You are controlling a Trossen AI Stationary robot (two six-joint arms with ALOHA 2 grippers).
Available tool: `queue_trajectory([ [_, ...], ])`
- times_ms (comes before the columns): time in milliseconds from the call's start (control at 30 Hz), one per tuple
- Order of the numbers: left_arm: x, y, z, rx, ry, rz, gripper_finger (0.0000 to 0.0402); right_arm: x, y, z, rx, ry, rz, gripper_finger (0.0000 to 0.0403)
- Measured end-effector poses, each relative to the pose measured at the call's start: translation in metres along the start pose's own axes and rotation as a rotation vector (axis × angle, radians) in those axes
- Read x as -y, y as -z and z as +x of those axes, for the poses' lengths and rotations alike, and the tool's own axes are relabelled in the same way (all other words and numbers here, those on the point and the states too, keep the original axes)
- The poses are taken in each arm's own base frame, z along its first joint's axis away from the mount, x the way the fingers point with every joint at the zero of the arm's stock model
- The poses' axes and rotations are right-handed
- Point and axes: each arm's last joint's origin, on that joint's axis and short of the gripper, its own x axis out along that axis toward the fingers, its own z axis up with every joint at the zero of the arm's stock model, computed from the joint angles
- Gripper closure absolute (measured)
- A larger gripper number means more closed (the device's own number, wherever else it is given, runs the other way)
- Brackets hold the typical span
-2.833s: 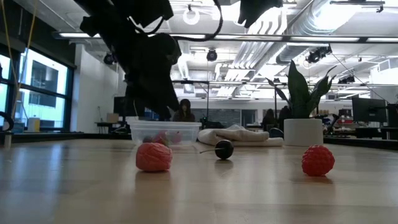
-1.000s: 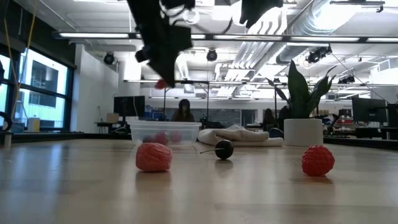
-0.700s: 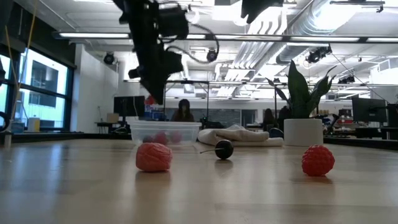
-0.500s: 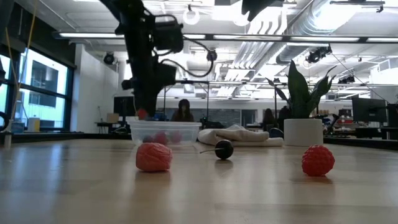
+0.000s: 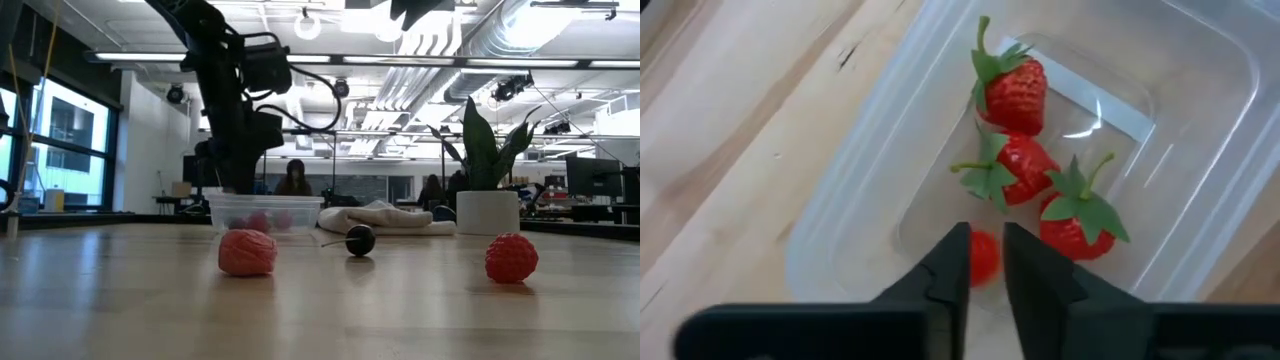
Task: Pick and placing Produce into tupperware
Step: Put the red raspberry into the transparent bin
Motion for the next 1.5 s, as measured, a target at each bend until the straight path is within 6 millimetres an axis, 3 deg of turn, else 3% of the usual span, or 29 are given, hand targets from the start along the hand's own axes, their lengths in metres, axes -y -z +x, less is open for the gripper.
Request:
queue_trajectory([
  [233,0.002,0.000,-0.005,-0.012,0.101,-0.012,0.0249,-0.006,0.005,-0.003,-0.004,-0.012,0.031,0.0240],
  [400,0.001,-0.001,-0.024,0.002,0.220,-0.024,0.0188,-0.016,0.019,-0.011,-0.046,-0.007,0.115,0.0240],
  [567,-0.004,0.000,-0.051,0.058,0.290,-0.034,0.0151,-0.034,0.035,-0.021,-0.053,-0.015,0.233,0.0240],
  [767,-0.012,0.006,-0.076,0.097,0.287,-0.011,0.0136,-0.072,0.057,-0.012,-0.105,-0.015,0.328,0.0240],
  [1133,-0.021,0.016,-0.097,0.114,0.268,0.068,0.0141,-0.150,0.105,0.035,-0.386,-0.003,0.411,0.0240],
  [1333,-0.022,0.017,-0.097,0.107,0.265,0.083,0.0140,-0.174,0.121,0.048,-0.380,-0.001,0.456,0.0240],
  [1500,-0.022,0.018,-0.097,0.105,0.271,0.089,0.0140,-0.182,0.132,0.049,-0.331,0.027,0.473,0.0240],
])
